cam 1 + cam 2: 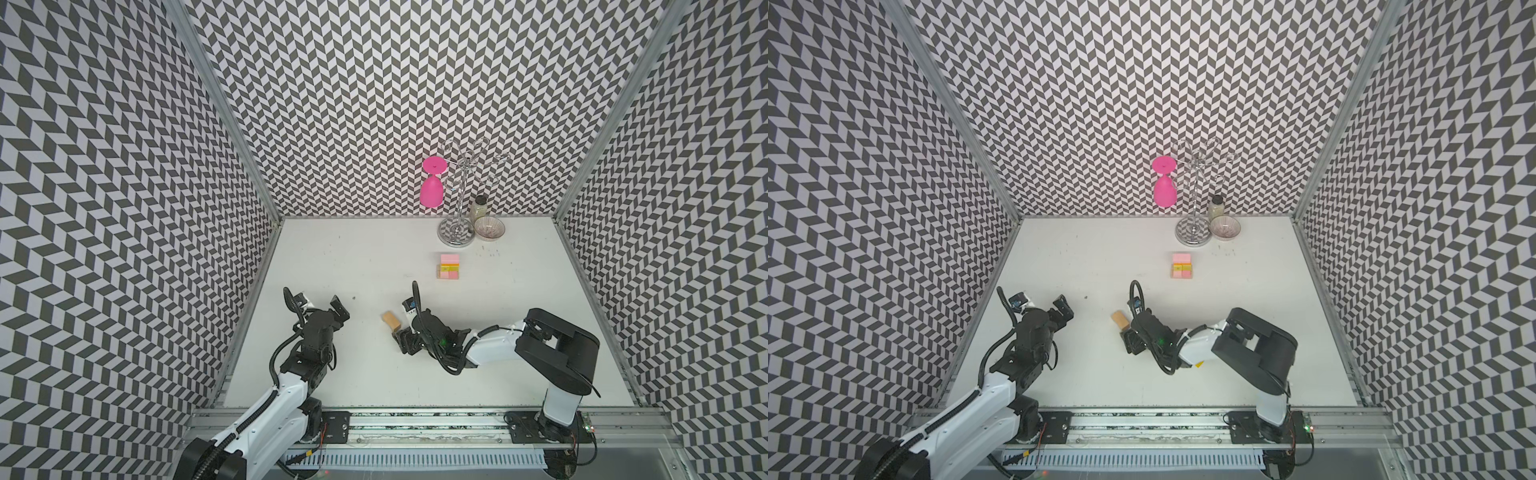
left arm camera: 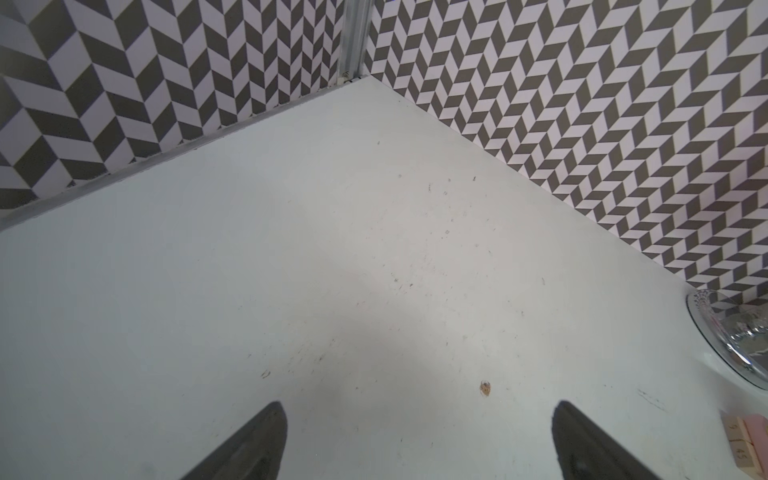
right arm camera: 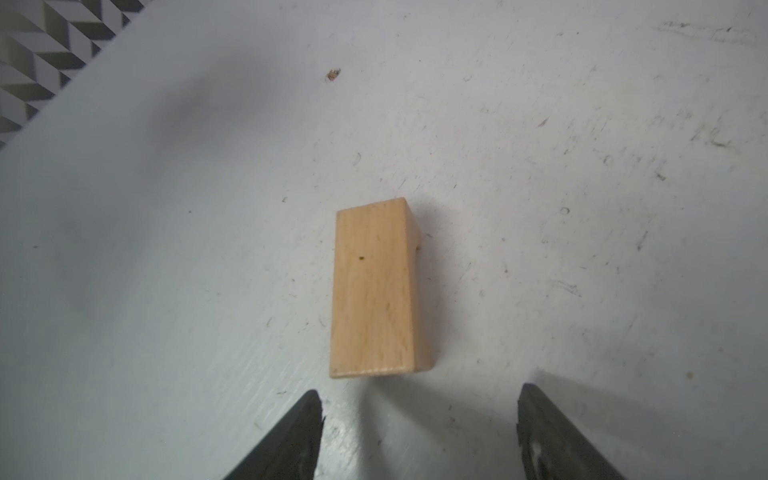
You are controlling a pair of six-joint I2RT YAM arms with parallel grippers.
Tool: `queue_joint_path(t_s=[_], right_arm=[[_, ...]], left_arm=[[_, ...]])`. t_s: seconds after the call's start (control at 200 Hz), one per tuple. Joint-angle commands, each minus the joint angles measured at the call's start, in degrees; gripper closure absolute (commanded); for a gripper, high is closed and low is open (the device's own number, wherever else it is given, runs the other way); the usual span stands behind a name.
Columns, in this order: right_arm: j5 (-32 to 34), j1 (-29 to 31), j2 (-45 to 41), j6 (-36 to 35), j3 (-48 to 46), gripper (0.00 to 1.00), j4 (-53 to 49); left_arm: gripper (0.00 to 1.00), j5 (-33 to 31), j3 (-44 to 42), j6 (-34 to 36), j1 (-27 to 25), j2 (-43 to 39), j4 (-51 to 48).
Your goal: Build the wood block tower
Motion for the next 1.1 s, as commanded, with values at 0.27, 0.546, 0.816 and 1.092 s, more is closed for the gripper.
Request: queue_joint_path(t_s=[0.27, 0.546, 0.816, 1.092], right_arm=[[5.2, -4.2, 3.8, 5.2, 2.6, 0.32, -4.1], [1.4, -6.1, 2.7, -0.9, 1.7, 0.34, -1.4], [3.9, -3.9, -10.1, 1.4, -2.9, 0.28, -4.6], [8.0, 0.3, -2.2, 10.9, 8.8, 0.0, -16.0]], left_arm=[[0.0, 2.7, -3.0, 2.9, 0.3, -4.0, 6.4], [0.0, 2.8, -2.7, 3.1, 0.3, -3.1, 6.8], [0.0, 2.3, -3.8, 3.0, 0.3, -5.2, 7.3], [0.0, 2.1, -6.1, 2.7, 0.3, -11.0, 6.9]])
